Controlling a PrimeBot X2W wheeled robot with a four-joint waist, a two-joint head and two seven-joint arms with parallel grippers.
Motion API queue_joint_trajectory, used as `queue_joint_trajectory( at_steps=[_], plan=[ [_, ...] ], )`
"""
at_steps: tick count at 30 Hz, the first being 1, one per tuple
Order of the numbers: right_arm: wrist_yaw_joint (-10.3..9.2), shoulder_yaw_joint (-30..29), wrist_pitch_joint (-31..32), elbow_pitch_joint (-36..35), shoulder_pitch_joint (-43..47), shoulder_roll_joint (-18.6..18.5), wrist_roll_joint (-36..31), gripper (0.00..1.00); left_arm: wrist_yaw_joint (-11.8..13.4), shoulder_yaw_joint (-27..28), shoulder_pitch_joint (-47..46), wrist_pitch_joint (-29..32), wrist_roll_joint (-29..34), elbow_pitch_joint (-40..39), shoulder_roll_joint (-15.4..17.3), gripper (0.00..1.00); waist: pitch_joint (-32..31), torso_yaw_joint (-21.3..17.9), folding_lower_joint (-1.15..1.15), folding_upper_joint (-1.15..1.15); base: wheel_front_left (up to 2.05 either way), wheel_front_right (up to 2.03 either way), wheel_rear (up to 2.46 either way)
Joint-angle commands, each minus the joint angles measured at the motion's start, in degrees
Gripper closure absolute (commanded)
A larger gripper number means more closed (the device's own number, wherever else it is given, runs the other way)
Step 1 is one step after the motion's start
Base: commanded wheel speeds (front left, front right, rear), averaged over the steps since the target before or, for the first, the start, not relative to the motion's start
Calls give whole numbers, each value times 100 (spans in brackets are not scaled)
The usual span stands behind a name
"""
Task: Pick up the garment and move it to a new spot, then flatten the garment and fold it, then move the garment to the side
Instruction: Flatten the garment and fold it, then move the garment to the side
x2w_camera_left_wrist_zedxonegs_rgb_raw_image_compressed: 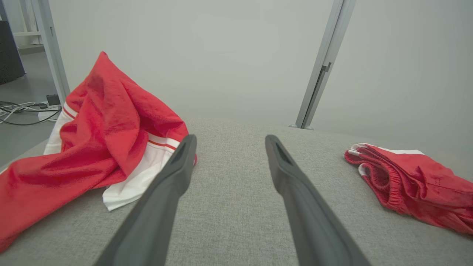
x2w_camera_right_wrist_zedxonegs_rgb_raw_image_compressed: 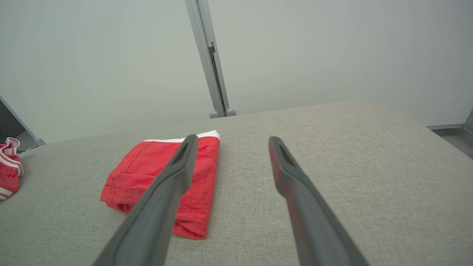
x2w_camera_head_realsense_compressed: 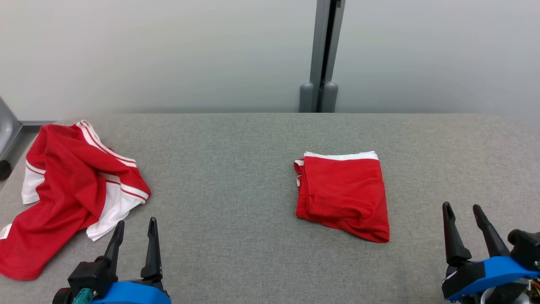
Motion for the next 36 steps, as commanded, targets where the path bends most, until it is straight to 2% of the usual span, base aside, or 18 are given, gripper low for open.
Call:
queue_joint_trajectory(
  at_steps=[1,9,19,31,36],
  plan=[
    [1,39,-79,40,96,1,10,0,8,6,28,-16,1,29,35,0,-60,-66,0,0,0,0,0],
    [1,244,-410,252,143,1,-153,0,22,89,116,-16,5,116,46,0,-140,-189,0,0,0,0,0],
    [1,309,-428,441,119,1,-174,0,16,69,138,-16,16,131,0,0,-149,-207,0,0,0,0,0],
    [1,391,-179,509,-46,0,-72,0,5,14,76,-16,-2,99,7,0,-109,-91,0,0,0,0,0],
    [1,371,341,505,-354,-2,-124,0,1,-30,-29,-16,-9,41,2,0,2,7,0,0,0,0,0]
  ],
)
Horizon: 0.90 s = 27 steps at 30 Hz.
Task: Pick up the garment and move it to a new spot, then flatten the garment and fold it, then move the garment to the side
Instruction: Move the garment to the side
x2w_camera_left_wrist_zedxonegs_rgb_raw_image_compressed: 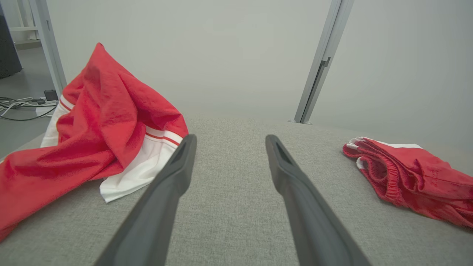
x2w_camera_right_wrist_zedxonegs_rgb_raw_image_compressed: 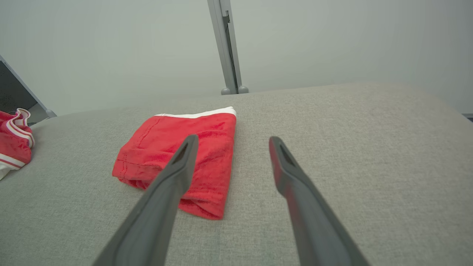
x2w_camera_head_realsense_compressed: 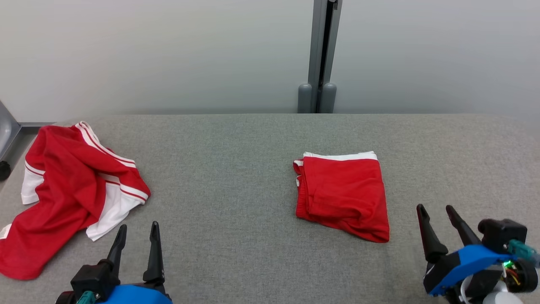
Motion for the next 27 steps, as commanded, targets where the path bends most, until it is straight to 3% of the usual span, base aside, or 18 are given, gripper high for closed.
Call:
queue_joint_trajectory(
  at_steps=[1,7,10,16,27],
  plan=[
    [1,-75,216,-29,-190,-11,-40,0,-3,-32,-145,-16,-22,-56,-2,0,83,61,0,-1,0,0,0],
    [2,-277,1175,39,-822,-28,-130,0,-5,-107,-327,-16,30,-159,-18,0,372,171,0,-1,0,0,0],
    [1,-430,1939,405,-1411,-20,-119,0,-6,-172,-485,-16,59,-242,-33,0,605,249,0,-1,0,0,0],
    [2,-680,2524,1013,-1990,-13,-208,0,-7,-240,-645,-16,48,-312,-63,0,876,392,0,-1,0,0,0],
    [2,-831,2397,2499,-2792,-13,-271,0,-8,-332,-841,-16,12,-339,-48,0,1199,613,0,-1,0,0,0]
  ],
)
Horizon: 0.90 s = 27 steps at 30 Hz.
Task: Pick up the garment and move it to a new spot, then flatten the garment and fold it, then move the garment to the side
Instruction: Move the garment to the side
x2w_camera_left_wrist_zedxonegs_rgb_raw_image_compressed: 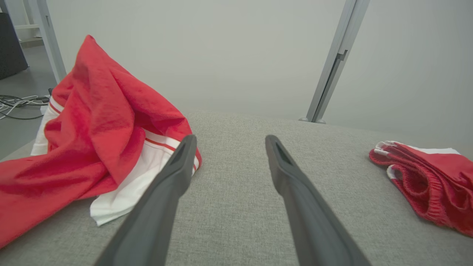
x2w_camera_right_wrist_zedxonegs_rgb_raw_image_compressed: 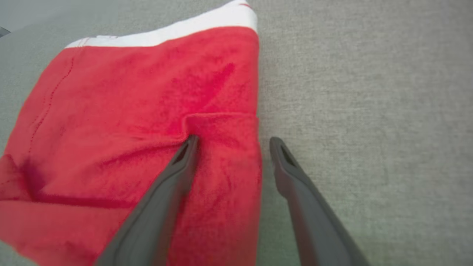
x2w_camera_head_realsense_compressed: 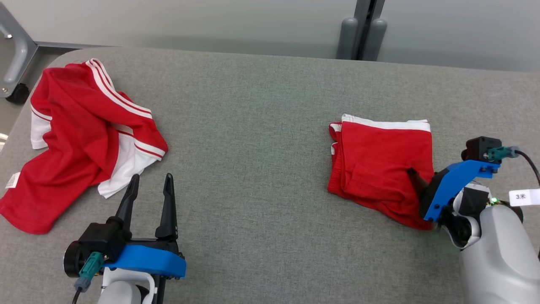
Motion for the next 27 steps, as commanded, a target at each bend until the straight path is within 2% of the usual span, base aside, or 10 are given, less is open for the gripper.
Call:
queue_joint_trajectory(
  at_steps=[1,6,7,8,9,12,15,21,26,27],
  plan=[
    [2,3,-23,115,-75,-15,-15,0,-6,-11,-51,-16,3,-19,20,0,14,16,-1,-1,0,0,0],
    [1,102,130,823,-123,-3,-55,0,-6,-27,-72,-16,-12,-3,23,0,26,39,-1,-1,0,0,0],
    [1,174,161,914,-124,16,-51,37,-6,-29,-77,-16,-16,-1,19,0,28,39,-1,-1,0,0,0],
    [2,259,124,958,-125,25,-100,66,-7,-35,-79,-16,-17,-1,16,0,31,34,-1,-1,0,0,0],
    [2,343,107,997,-129,30,-168,100,-7,-40,-80,-16,-17,-3,11,0,35,25,-1,-1,0,0,0],
    [0,608,38,989,-214,-41,-244,100,-7,-34,-67,-16,-13,-17,1,0,45,-26,-1,-1,0,0,0],
    [0,1054,-20,846,-366,-273,-291,100,-6,-43,-59,-16,-9,-37,8,0,60,-109,-1,-1,0,0,0],
    [0,2166,75,292,-806,-1001,-183,100,-6,-8,-110,-15,29,-257,40,0,210,-411,-1,-1,0,0,0],
    [0,3085,268,-273,-1174,-1843,137,100,-6,-12,-252,-16,126,-468,127,0,574,-789,-1,-1,0,0,0],
    [0,3085,268,-273,-1174,-1843,137,100,-6,-12,-252,-16,126,-468,127,0,574,-789,-1,-1,0,0,0]
  ],
)
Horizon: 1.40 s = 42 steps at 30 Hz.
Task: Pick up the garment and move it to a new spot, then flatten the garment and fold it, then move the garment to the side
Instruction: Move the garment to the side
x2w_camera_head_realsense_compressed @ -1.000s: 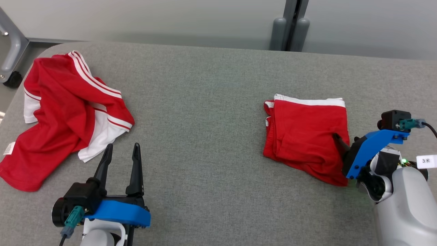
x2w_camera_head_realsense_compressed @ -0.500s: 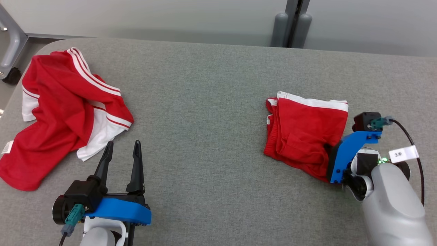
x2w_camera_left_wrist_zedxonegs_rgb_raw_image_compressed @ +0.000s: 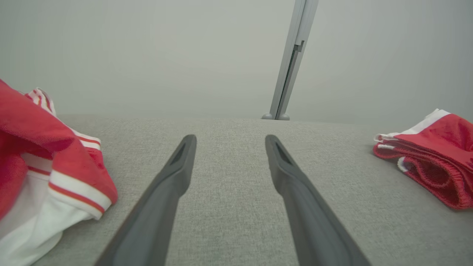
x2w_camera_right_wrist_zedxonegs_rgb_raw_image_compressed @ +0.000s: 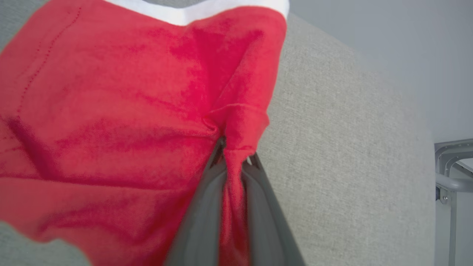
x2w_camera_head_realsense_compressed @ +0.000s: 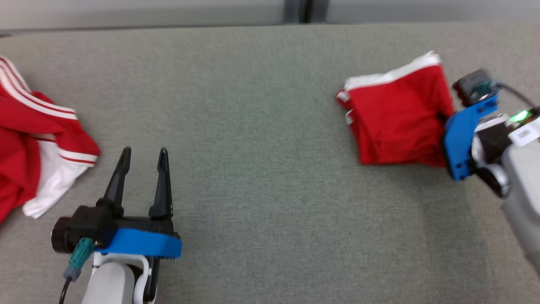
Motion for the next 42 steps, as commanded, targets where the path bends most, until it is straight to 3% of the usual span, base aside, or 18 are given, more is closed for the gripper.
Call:
queue_joint_trajectory(
  at_steps=[1,6,11,19,24,34,35,36,37,38,39,40,41,42],
  plan=[
    [-1,93,6,-85,-108,-241,99,100,-5,-25,-146,-14,60,-42,35,0,109,-68,-1,0,0,0,0],
    [-1,371,-80,-302,-305,-1202,285,100,-5,-122,-455,-14,126,-212,80,0,531,-351,-1,0,0,0,0],
    [-1,439,-367,-412,-451,-1902,134,100,-5,-220,-737,-15,202,-362,224,0,962,-569,-1,0,0,0,0],
    [-2,250,-1038,-374,-668,-2500,-289,100,-5,-278,-1110,-14,300,-548,418,0,1498,-722,-1,0,0,0,0],
    [-2,-128,-1299,-192,-693,-2494,-513,100,-2,-273,-1172,-14,336,-639,509,0,1662,-777,-1,0,0,0,0],
    [-3,-712,-1445,29,-560,-2128,-1012,100,27,-322,-1193,-7,297,-601,572,0,1599,-763,-1,0,0,0,0],
    [-3,-818,-1414,74,-520,-2096,-1097,88,37,-329,-1189,-7,286,-604,562,0,1570,-746,-1,0,0,0,0],
    [-3,-919,-1395,103,-483,-2057,-1194,85,44,-339,-1178,-7,276,-596,552,0,1535,-729,-1,0,0,0,0],
    [-3,-1079,-1387,88,-411,-1976,-1334,97,36,-342,-1135,-8,248,-580,551,0,1471,-708,-1,0,0,0,0],
    [-3,-1079,-1387,88,-411,-1976,-1334,97,36,-342,-1135,-8,248,-580,551,0,1471,-708,-1,0,0,0,0],
    [-2,-1141,-1423,66,-363,-1931,-1368,92,38,-343,-1108,-8,238,-567,553,0,1440,-699,-1,0,0,0,0],
    [-2,-1200,-1472,34,-316,-1884,-1390,78,41,-350,-1082,-8,237,-548,550,0,1401,-686,-1,0,0,0,0],
    [-2,-1244,-1499,4,-275,-1848,-1421,56,43,-355,-1057,-10,224,-532,545,0,1368,-675,-1,0,0,0,0],
    [-2,-1283,-1500,-11,-241,-1837,-1468,0,43,-365,-1035,-10,209,-519,537,0,1334,-661,-1,0,0,0,0]
  ],
)
